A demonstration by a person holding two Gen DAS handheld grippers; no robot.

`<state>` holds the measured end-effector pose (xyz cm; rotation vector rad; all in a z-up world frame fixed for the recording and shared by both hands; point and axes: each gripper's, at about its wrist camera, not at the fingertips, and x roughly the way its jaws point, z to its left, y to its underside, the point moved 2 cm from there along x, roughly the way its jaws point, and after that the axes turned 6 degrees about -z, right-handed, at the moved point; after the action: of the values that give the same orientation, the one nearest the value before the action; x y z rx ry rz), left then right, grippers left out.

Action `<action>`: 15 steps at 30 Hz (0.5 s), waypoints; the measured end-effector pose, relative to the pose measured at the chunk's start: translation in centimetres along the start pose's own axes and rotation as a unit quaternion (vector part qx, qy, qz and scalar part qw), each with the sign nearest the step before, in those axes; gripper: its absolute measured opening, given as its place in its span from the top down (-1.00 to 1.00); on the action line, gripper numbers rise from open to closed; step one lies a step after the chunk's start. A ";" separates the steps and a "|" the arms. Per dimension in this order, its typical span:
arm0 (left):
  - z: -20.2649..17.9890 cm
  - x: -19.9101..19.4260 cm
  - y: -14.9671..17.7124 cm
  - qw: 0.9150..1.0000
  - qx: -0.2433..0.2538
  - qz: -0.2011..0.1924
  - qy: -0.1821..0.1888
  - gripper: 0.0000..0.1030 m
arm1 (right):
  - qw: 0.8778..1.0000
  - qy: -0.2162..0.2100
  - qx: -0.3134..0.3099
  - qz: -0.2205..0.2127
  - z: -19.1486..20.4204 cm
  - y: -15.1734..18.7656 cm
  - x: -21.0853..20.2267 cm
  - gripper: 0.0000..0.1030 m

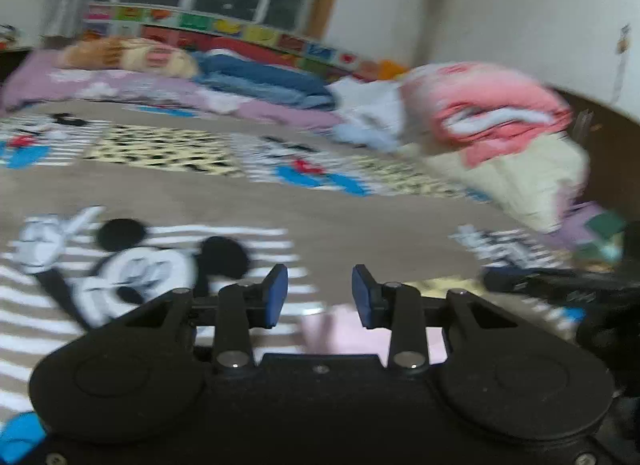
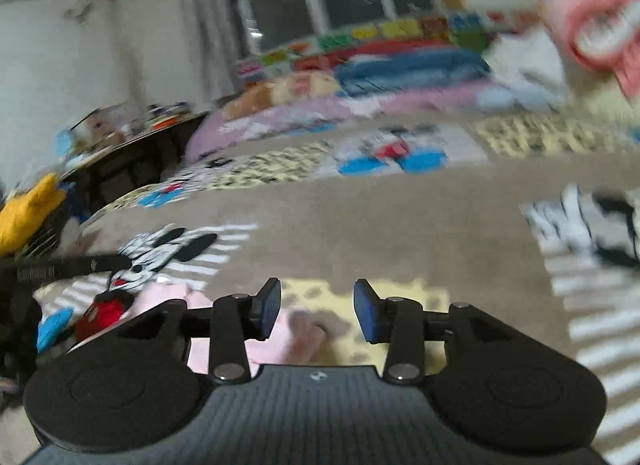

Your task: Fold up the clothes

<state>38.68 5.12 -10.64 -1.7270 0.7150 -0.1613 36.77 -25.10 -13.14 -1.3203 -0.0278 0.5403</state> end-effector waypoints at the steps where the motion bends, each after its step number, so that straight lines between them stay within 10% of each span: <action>1: -0.3 0.3 0.2 1.000 -0.002 0.008 0.014 0.36 | 1.000 -0.014 -0.006 0.001 0.5 -0.1 0.1 0.24; 6: 0.3 3.5 2.8 0.993 -0.002 0.118 -0.018 0.21 | 0.998 -0.002 0.013 0.066 0.5 1.7 2.4 0.22; 15: 2.3 0.8 1.7 0.993 -0.073 0.073 -0.061 -0.05 | 0.990 -0.001 0.133 0.054 -2.4 1.6 0.7 0.15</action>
<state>39.76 6.45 -13.06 -1.7995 0.7746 0.0996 37.61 -26.79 -15.44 -1.0639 0.1119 0.6145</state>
